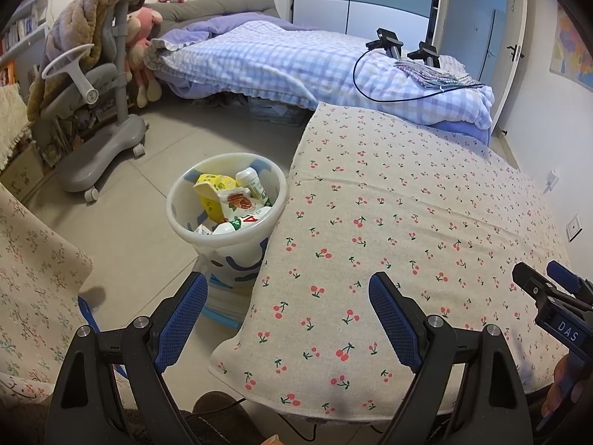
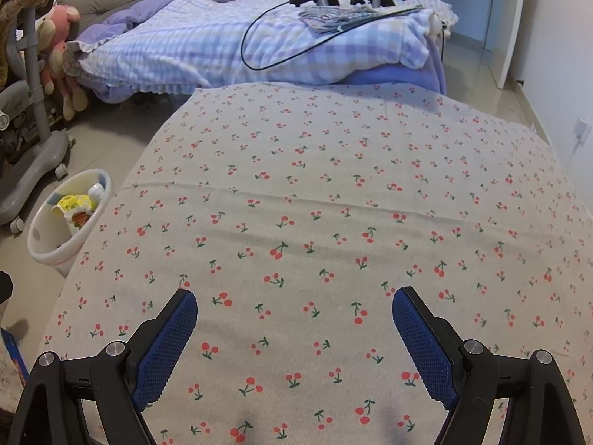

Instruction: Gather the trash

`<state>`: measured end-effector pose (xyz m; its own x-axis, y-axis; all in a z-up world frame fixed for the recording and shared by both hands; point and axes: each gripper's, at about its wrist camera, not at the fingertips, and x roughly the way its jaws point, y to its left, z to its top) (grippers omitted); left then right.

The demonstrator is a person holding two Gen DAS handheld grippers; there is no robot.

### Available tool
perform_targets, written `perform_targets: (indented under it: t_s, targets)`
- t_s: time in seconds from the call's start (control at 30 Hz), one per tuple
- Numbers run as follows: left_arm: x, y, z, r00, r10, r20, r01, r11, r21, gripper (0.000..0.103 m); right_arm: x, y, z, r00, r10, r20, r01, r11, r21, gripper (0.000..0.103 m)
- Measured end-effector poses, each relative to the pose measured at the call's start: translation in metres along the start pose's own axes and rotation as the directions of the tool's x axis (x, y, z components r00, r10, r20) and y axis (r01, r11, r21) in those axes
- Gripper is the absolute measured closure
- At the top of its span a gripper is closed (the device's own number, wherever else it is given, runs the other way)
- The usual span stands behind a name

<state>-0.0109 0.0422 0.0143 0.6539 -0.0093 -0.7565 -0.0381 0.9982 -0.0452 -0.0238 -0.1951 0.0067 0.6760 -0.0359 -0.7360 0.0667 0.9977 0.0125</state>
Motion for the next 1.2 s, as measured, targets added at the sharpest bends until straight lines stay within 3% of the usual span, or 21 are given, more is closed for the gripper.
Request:
perform_targets:
  t_s: [1.2]
  targets:
    - [0.0005,-0.0003,-0.0019,1.0,0.0,-0.01,0.0,1.0,0.005,0.012,0.0013,-0.0002,-0.0006,1.0,-0.001,-0.01,0.001,1.0,-0.001,0.014]
